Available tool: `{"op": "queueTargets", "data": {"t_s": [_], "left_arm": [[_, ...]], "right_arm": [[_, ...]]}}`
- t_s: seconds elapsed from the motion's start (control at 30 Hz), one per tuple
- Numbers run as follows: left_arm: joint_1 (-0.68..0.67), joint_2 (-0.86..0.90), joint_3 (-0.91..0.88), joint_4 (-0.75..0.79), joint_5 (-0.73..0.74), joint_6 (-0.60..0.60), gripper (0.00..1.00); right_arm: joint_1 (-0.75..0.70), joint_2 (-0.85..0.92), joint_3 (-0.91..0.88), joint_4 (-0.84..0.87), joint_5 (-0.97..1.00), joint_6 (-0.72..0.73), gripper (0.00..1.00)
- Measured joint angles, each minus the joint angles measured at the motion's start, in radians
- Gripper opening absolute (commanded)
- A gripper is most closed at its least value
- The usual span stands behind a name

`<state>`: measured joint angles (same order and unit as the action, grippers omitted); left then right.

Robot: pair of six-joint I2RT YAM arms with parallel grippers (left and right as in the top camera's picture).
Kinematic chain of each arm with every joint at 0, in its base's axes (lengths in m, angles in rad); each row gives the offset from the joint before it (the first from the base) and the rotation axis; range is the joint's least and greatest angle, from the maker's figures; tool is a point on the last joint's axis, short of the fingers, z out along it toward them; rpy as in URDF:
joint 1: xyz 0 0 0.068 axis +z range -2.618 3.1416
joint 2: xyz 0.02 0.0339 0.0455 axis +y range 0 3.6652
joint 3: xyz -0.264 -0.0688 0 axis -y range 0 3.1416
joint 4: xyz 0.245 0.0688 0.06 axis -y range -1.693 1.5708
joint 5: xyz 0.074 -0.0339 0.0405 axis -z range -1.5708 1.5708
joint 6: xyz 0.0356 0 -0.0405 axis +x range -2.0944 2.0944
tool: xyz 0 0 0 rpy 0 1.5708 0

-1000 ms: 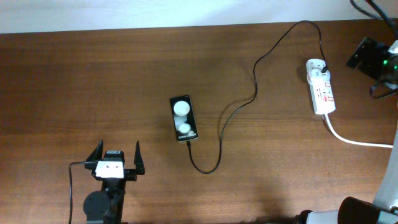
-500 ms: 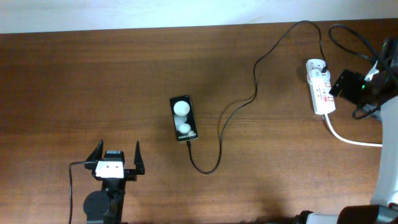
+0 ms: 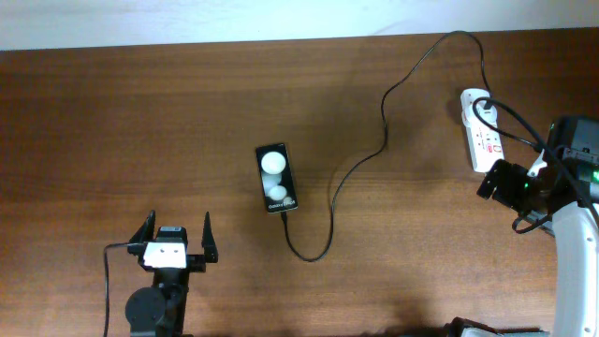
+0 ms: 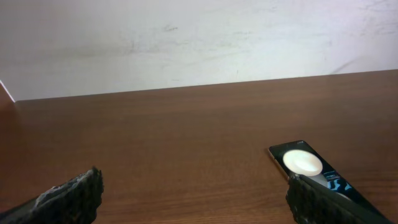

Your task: Plug charger to phone and switch on socket

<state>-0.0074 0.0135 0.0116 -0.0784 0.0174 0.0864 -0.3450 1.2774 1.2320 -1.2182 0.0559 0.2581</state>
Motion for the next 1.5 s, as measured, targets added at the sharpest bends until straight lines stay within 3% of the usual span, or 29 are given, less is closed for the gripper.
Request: {"op": "queueTargets", "data": {"t_s": [0.17, 0.27, 0.5, 0.63, 0.93, 1.17, 1.4, 1.5], "left_arm": [[0.0, 0.0, 0.0, 0.0, 0.0, 0.0, 0.99], [0.0, 0.0, 0.0, 0.0, 0.0, 0.0, 0.99], [0.0, -0.002, 0.0, 0.0, -0.006, 0.0, 0.99], [0.0, -0.002, 0.0, 0.0, -0.007, 0.0, 0.99], [0.0, -0.002, 0.0, 0.0, -0.007, 0.0, 0.99], [0.0, -0.002, 0.0, 0.0, -0.007, 0.0, 0.99], [0.0, -0.002, 0.0, 0.0, -0.007, 0.0, 0.99], [0.0, -0.003, 0.0, 0.0, -0.007, 0.0, 0.99]], "right_arm": [[0.112, -0.014, -0.061, 0.225, 0.034, -0.046, 0.99], [0.177, -0.074, -0.254, 0.49, 0.022, -0.066, 0.99], [0.177, -0.208, -0.762, 1.096, -0.142, -0.088, 0.99], [0.177, -0.231, -0.818, 1.122, -0.178, -0.101, 0.99], [0.203, -0.291, -0.996, 1.364, -0.19, -0.113, 0.99], [0.206, -0.431, -1.16, 1.459, -0.19, -0.127, 0.99], [0.206, -0.607, -1.22, 1.364, -0.189, -0.127, 0.99], [0.206, -0.743, -1.221, 1.222, -0.189, -0.127, 0.99]]}}
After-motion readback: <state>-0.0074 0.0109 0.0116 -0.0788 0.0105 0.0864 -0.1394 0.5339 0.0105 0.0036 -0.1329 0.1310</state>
